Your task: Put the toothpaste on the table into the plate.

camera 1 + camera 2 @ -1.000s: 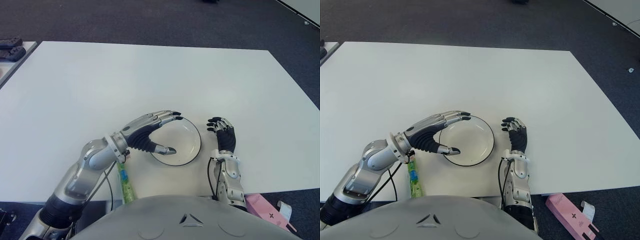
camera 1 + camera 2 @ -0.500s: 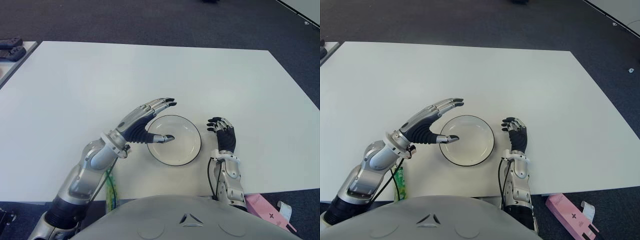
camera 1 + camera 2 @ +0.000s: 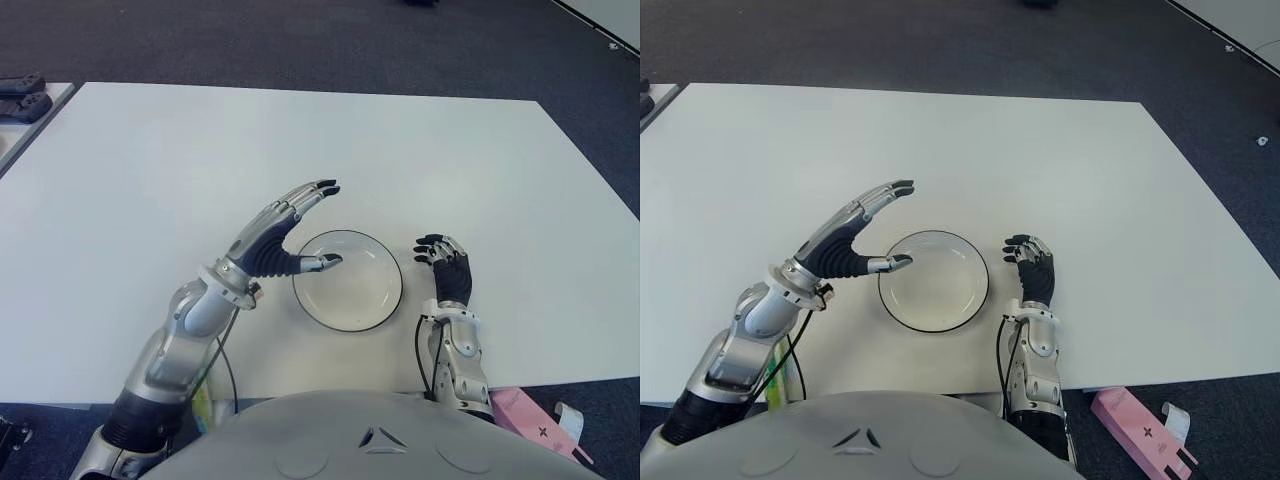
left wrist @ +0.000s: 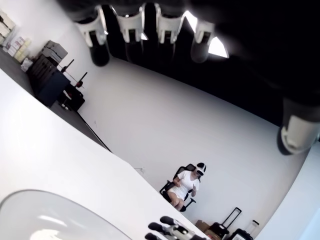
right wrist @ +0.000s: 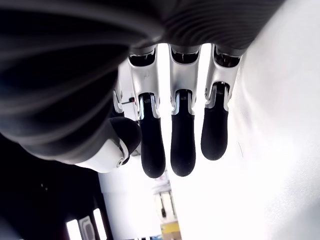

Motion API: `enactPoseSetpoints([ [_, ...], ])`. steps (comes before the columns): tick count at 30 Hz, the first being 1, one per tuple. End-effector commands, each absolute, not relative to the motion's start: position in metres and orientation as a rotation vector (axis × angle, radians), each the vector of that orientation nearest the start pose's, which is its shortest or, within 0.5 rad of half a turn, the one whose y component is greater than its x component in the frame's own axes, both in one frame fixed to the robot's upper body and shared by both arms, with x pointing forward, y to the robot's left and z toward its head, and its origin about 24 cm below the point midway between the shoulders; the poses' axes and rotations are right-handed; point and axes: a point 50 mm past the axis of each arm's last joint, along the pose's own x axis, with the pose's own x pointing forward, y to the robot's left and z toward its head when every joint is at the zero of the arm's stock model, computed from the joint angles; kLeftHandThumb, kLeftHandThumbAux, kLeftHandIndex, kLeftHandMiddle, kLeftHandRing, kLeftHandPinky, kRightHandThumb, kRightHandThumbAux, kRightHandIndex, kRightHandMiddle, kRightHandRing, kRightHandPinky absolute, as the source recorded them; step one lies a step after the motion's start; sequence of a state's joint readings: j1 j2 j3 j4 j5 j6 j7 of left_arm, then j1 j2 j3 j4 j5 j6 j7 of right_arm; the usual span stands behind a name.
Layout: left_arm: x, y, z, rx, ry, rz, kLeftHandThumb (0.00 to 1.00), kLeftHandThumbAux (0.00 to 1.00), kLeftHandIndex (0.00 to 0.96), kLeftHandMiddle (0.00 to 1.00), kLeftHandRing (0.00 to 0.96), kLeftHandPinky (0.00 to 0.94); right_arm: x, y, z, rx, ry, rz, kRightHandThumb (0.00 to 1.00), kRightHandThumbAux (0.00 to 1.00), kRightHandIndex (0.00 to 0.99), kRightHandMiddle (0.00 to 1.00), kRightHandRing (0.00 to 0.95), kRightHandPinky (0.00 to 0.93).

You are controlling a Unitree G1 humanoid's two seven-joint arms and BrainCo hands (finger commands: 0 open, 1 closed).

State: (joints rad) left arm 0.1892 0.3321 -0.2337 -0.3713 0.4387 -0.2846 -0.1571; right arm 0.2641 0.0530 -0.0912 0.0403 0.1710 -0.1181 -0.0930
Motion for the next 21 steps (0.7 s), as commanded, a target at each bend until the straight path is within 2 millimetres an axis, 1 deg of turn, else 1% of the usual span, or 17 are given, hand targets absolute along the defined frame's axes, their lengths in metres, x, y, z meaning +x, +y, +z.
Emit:
enactPoseSetpoints([
  [1, 0.202, 0.128, 0.084, 0.73, -0.389, -0.373, 0.148, 0.478, 0.0, 0.0, 0.0, 0.13, 0.18, -0.177, -0.031, 0.239, 0.265, -0.312, 0.707, 0.722, 0.428, 0.489, 0.487, 0.5],
  [2, 0.202, 0.128, 0.083, 0.736, -0.387, -0.356, 0.148, 0.491, 0.0, 0.0, 0.002, 0.144, 0.18, -0.177, -0.031, 0.239, 0.265, -0.312, 0.707, 0.722, 0.428, 0.488, 0.487, 0.499],
  [6, 0.204, 0.131, 0.079, 0.755, -0.369, -0.283, 0.147, 0.505, 0.0, 0.0, 0.011, 0.153, 0.179, -0.177, -0.032, 0.238, 0.267, -0.31, 0.707, 0.723, 0.428, 0.488, 0.487, 0.499],
  [10, 0.204, 0.134, 0.075, 0.752, -0.346, -0.201, 0.147, 0.55, 0.0, 0.0, 0.023, 0.135, 0.178, -0.178, -0.033, 0.236, 0.266, -0.311, 0.707, 0.722, 0.428, 0.488, 0.487, 0.5],
  [16, 0.206, 0.155, 0.062, 0.728, -0.229, -0.087, 0.195, 0.597, 0.001, 0.019, 0.041, 0.137, 0.177, -0.179, -0.03, 0.241, 0.256, -0.323, 0.707, 0.722, 0.428, 0.492, 0.491, 0.504],
  [17, 0.206, 0.161, 0.055, 0.727, -0.199, -0.06, 0.199, 0.6, 0.002, 0.021, 0.043, 0.138, 0.177, -0.179, -0.029, 0.24, 0.254, -0.325, 0.707, 0.722, 0.428, 0.492, 0.491, 0.504],
  [18, 0.207, 0.165, 0.05, 0.726, -0.18, -0.04, 0.211, 0.624, 0.013, 0.032, 0.052, 0.142, 0.177, -0.179, -0.028, 0.24, 0.253, -0.327, 0.707, 0.722, 0.428, 0.493, 0.492, 0.504],
  [21, 0.207, 0.168, 0.042, 0.716, -0.13, 0.012, 0.228, 0.664, 0.031, 0.048, 0.065, 0.149, 0.177, -0.179, -0.026, 0.236, 0.252, -0.328, 0.707, 0.721, 0.429, 0.496, 0.494, 0.505],
])
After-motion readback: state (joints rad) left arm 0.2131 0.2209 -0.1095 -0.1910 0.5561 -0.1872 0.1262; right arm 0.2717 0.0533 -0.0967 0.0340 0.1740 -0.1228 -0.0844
